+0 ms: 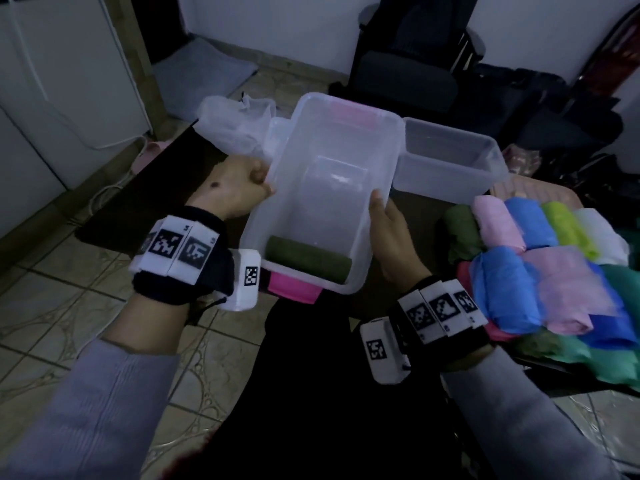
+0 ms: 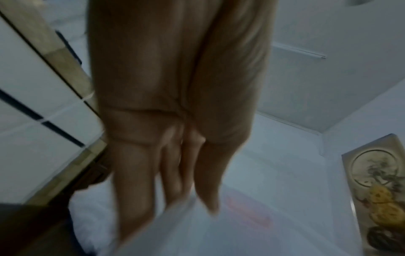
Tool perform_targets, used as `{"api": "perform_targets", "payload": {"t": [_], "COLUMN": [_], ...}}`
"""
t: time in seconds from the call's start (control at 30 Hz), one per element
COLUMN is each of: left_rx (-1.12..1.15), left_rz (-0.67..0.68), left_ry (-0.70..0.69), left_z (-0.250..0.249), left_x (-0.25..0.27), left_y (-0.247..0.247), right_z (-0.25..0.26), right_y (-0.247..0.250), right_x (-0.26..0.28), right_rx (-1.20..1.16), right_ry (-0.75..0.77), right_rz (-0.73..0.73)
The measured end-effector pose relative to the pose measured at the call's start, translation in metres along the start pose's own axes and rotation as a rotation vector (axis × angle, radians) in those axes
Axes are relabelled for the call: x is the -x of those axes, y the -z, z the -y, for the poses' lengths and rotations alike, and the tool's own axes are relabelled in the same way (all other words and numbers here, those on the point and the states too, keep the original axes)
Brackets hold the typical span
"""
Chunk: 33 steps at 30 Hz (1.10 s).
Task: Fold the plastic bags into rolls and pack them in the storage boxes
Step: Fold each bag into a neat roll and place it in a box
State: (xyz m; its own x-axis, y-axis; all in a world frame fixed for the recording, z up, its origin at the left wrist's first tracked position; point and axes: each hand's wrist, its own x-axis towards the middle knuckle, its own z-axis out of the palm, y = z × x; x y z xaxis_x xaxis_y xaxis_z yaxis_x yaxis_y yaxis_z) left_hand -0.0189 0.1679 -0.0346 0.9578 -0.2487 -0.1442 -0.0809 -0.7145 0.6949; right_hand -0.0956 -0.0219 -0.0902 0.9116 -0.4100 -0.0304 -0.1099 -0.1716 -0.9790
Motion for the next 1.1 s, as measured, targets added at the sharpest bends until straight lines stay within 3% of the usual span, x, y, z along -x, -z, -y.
{"api": "perform_targets", "payload": {"t": [0.1,0.37,0.6,0.8,0.87,1.0,1.1], "left_rx": [0.049,0.008,-0.084,-0.142,-0.160,-0.119,-0.118], "left_rz": [0.111,-0.201,-0.344,-0.442,-0.461,-0.498,-0.288], "left_ry": [0.128,0.195,0.283,0.277,0.196,-0.190,-0.436], "left_z": [0.014,0.026,0.024,0.022,0.017,-0.027,-0.072], "left_x": [0.008,0.011,0.013,0.022,0.021,0.035,0.052], "left_y": [0.000,-0.001,-0.008,-0.014,-0.015,-0.033,-0.070], "right_z": [0.005,0.016,0.014,0.017,0.018,0.007,-0.008], "right_y": [-0.003,-0.028,-0.048,-0.045,-0.035,0.007,0.052], "right_x": [0.003,-0.005,-0.014,-0.011,-0.012,-0.021,-0.022], "right_rx": [-0.150,-0.101,-0.082,-0.184,-0.109,0.231,0.612], "right_ry": [-0.161,-0.257,-0.296,-0.325,-0.324,-0.284,-0.285], "right_rz": [0.017,0.107,0.127,0.156,0.140,-0.010,-0.110]}}
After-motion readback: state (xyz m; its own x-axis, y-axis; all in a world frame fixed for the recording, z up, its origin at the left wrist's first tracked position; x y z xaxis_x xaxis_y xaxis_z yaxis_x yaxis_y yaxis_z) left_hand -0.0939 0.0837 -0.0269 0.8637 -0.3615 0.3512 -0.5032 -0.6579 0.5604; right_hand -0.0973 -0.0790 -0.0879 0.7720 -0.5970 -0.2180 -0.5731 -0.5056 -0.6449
